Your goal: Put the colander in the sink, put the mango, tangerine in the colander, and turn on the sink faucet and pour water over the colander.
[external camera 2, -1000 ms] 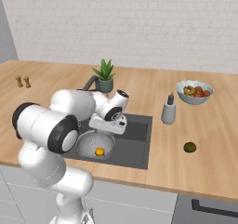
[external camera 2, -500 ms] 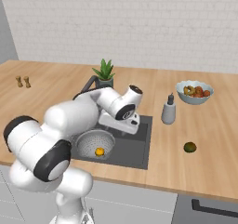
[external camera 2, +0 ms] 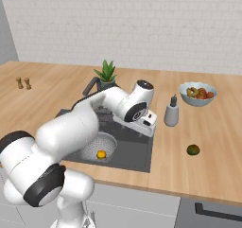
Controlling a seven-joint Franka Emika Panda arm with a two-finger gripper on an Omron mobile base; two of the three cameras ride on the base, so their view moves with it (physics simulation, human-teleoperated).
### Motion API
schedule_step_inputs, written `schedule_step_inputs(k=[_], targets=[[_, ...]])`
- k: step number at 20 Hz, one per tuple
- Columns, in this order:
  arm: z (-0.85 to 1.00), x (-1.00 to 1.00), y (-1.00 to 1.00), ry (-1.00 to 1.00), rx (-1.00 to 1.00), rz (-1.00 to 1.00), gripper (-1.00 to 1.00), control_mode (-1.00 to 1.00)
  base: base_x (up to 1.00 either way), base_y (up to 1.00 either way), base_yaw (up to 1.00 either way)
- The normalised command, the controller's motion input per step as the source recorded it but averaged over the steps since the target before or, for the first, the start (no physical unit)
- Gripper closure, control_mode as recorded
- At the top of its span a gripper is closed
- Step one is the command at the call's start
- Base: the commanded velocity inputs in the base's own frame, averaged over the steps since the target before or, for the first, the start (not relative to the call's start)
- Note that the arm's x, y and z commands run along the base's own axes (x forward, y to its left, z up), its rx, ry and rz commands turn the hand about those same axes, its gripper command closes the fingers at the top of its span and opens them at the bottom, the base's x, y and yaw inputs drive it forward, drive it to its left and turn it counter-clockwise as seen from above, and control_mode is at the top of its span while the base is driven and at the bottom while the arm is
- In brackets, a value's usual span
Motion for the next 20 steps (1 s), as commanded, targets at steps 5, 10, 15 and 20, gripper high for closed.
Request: schedule_step_inputs(k=[5, 10, 15, 20], targets=[[0.01, -0.09, -0.54, 0.0, -0.33, -0.57, -1.0, -1.0, 0.0, 0.0, 0.0], [0.05, 0.0, -0.71, 0.02, -0.14, -0.53, -1.0, -1.0, 0.0, 0.0, 0.0], [0.0, 0.0, -0.78, 0.04, 0.0, -0.33, -1.0, -1.0, 0.0, 0.0, 0.0], [0.07, 0.01, -0.68, 0.04, 0.0, -0.13, -1.0, -1.0, 0.0, 0.0, 0.0]])
